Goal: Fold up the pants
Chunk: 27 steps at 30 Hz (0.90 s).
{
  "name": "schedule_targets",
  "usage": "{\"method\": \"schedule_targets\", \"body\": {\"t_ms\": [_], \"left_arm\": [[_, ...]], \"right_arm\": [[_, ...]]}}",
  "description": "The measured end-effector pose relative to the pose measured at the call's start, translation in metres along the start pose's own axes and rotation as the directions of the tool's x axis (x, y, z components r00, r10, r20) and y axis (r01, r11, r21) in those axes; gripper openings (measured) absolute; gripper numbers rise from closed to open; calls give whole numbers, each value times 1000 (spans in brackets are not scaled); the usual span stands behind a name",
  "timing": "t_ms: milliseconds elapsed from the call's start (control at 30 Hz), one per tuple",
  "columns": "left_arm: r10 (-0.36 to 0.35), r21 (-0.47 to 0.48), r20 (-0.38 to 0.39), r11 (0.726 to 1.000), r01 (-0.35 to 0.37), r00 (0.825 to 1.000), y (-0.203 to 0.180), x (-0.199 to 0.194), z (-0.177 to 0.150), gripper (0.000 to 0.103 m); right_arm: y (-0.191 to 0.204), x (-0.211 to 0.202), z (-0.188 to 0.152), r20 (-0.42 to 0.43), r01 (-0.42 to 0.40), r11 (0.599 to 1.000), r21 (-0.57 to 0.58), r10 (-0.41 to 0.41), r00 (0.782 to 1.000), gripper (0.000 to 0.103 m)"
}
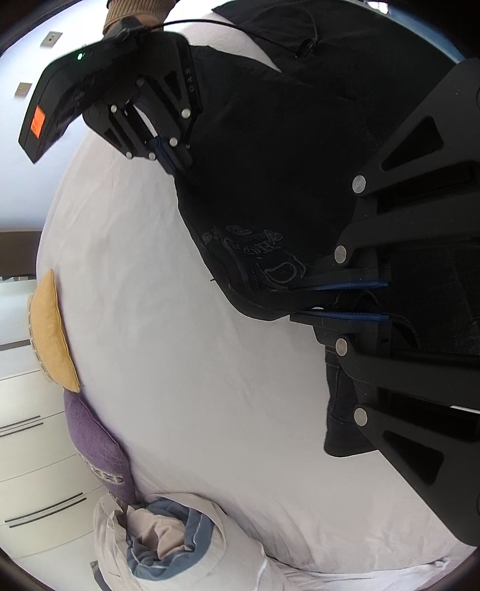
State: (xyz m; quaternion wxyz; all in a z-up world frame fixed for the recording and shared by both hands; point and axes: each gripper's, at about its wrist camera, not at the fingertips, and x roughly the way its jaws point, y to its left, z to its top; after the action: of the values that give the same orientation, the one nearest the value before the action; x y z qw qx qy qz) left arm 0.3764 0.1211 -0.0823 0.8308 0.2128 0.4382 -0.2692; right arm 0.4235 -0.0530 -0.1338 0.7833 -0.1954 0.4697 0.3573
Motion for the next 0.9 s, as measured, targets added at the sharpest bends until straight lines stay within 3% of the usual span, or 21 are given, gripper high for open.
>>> {"method": "schedule_targets", "body": {"t_ms": [333,500,600,900], "left_arm": [[67,-26,-46,997,-68,997,-20,-18,-57,8],[73,-37,-42,997,-74,996,-37,-26,-89,8],[90,2,-42,996,-90,995,-55,-31,-108,8],[162,126,-52,980,-154,985,-101,-40,-181,8]], "right_arm": [[120,-12,-27,-27,46,982,-181,-51,998,3],[159,-14,-47,-41,78,964,-253,-92,995,3],[171,-18,-56,-38,104,954,-280,-119,992,3],[243,-16,-95,-45,164,847,-506,-216,975,3]]}}
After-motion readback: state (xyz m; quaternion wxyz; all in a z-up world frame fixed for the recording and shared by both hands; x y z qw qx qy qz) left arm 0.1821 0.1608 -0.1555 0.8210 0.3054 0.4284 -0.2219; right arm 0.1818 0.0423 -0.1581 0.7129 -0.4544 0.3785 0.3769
